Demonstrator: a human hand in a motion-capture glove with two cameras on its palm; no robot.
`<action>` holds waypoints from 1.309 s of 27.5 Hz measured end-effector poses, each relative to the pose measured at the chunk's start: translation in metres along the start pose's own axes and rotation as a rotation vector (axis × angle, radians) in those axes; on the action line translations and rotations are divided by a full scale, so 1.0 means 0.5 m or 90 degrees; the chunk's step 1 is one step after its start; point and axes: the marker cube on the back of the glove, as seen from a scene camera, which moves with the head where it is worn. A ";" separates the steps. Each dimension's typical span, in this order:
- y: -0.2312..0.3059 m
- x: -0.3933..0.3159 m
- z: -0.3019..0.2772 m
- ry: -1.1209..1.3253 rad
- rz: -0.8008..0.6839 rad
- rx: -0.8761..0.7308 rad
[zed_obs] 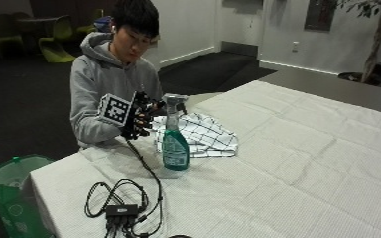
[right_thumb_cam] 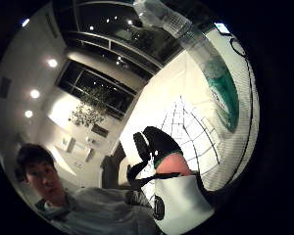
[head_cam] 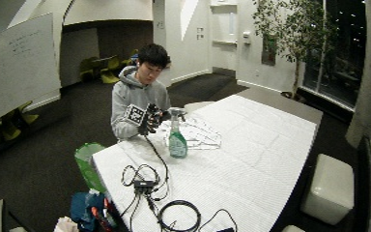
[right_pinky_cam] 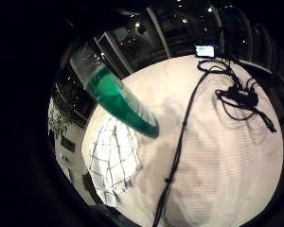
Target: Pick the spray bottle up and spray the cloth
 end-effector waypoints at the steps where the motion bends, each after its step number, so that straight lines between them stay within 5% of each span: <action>1: -0.009 0.003 0.007 -0.015 0.006 0.004; 22: -0.154 0.027 0.124 -0.219 0.126 0.059; 36: -0.220 0.010 0.189 -0.217 0.145 0.058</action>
